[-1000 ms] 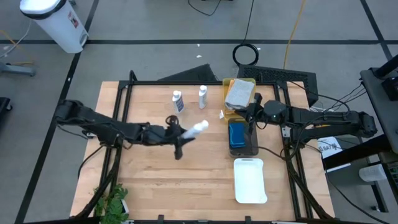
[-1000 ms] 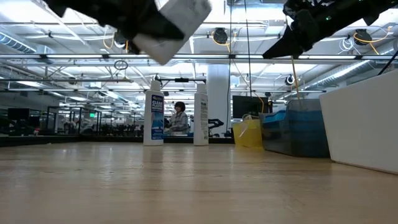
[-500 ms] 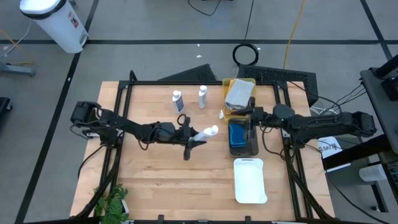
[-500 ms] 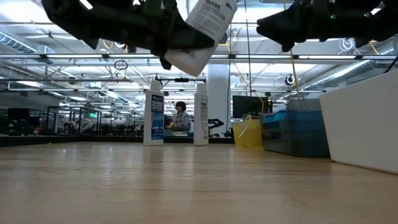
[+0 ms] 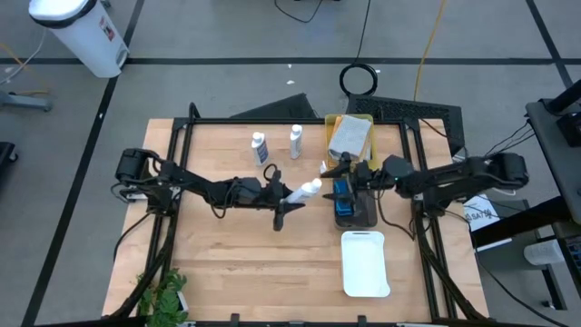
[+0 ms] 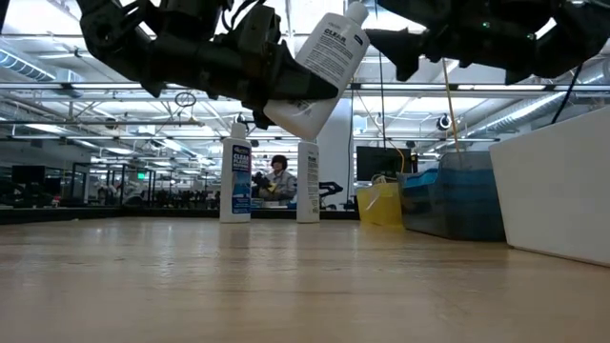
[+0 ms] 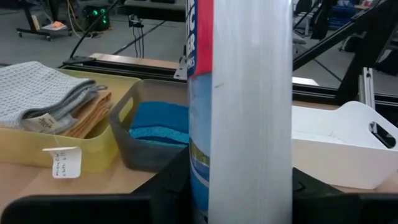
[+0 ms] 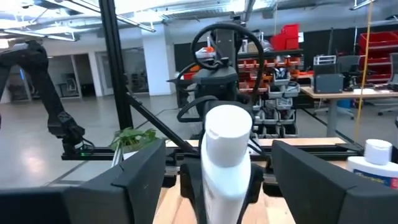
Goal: Pick & Place Kitchen Items
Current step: Put the left white plastic restorer bottle into the white bin
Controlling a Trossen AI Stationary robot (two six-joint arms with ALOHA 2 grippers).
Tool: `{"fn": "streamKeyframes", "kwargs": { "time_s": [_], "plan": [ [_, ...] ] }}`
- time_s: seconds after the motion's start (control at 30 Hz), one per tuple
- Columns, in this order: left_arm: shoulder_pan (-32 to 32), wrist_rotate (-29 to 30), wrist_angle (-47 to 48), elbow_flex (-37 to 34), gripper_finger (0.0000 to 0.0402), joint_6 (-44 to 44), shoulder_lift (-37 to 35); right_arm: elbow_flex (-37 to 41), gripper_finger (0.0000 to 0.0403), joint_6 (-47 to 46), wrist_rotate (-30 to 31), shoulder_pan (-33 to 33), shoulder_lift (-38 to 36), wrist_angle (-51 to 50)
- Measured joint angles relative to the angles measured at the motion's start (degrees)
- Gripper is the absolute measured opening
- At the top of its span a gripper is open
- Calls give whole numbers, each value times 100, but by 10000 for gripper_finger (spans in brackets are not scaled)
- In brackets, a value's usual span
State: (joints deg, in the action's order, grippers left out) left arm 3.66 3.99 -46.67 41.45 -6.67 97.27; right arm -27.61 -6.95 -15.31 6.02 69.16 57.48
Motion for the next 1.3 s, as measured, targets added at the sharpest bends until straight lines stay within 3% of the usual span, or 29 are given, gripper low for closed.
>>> {"fn": "streamKeyframes", "kwargs": {
  "time_s": [0.4,0.77,1.0,1.13,1.3],
  "plan": [
    [20,-9,83,-2,115,-53,-2,-657,225,-95,15,-175,974,116],
    [22,-36,127,-1,115,-101,-6,-672,88,57,22,-172,1011,196],
    [27,-17,140,0,119,-140,-7,-670,85,114,13,-170,1012,190],
    [110,227,239,0,157,-540,-7,-670,85,84,0,-173,1016,98],
    [125,540,315,0,254,-762,-15,-668,85,220,-2,-174,1017,45]
  ]
}}
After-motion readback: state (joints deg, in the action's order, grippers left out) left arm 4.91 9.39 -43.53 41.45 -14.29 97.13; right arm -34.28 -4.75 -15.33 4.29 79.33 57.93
